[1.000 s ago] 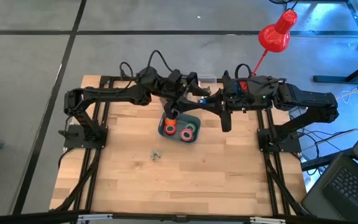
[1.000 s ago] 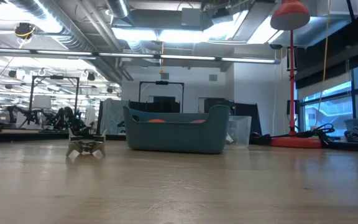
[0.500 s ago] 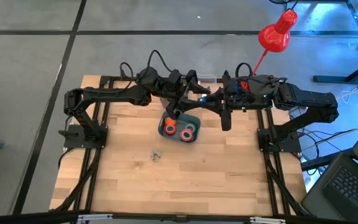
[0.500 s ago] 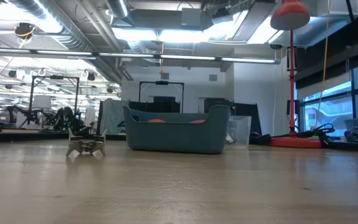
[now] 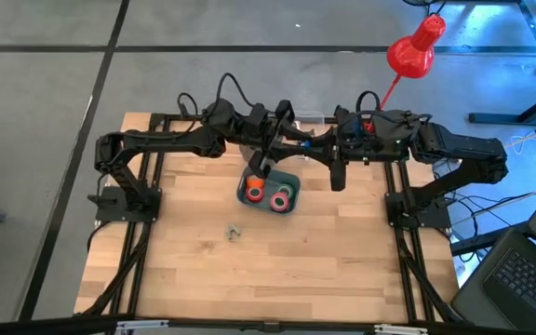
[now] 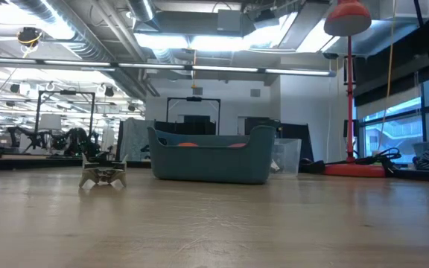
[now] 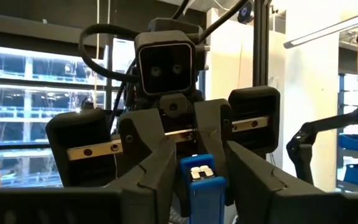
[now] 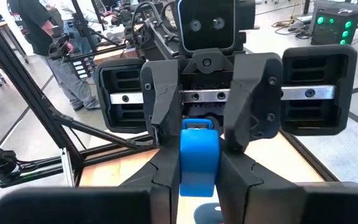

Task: Pick and place Stapler, Stapler remover, tape
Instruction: Put the blue stapler into the black bin

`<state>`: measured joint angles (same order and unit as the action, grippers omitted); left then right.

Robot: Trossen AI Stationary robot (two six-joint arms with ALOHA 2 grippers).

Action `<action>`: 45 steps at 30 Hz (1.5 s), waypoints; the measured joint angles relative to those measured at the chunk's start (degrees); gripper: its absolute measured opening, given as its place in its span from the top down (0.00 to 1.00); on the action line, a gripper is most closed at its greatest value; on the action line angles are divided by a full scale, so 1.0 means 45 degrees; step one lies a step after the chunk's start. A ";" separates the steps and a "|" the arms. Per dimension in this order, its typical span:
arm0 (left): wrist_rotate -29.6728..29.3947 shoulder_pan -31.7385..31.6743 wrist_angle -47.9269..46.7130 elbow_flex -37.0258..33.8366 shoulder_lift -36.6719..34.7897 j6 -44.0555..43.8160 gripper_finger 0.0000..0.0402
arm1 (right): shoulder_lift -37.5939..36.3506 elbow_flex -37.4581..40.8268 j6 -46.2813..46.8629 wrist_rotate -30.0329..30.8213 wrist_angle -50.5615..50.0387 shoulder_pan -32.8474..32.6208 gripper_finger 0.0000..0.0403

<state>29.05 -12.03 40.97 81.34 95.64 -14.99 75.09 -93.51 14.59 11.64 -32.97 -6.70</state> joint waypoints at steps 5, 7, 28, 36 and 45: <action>0.0047 0.0015 0.0007 0.0000 -0.0005 0.0061 0.74 | 0.0000 0.0000 -0.0011 -0.0068 -0.0010 -0.0006 0.83; 0.0060 0.0024 0.0005 0.0000 -0.0005 0.0026 0.74 | 0.0000 0.0000 -0.0020 -0.0001 -0.0015 -0.0010 0.83; 0.0105 0.0034 0.0005 0.0024 0.0024 -0.0154 0.89 | 0.0073 0.0010 -0.0112 0.0810 0.0366 -0.0034 0.47; 0.0738 -0.0203 -0.0275 -0.0019 0.0003 -0.0323 0.89 | -0.0032 0.0010 -0.0302 0.0837 -0.0647 -0.0011 0.65; 0.1192 -0.0292 -0.1166 -0.0019 -0.0017 -0.0343 0.89 | -0.0198 0.0000 -0.0049 0.1218 -0.1250 -0.0010 0.66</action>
<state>34.42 -13.34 35.72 81.25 95.56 -16.53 74.20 -93.51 14.37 17.12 -38.60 -6.74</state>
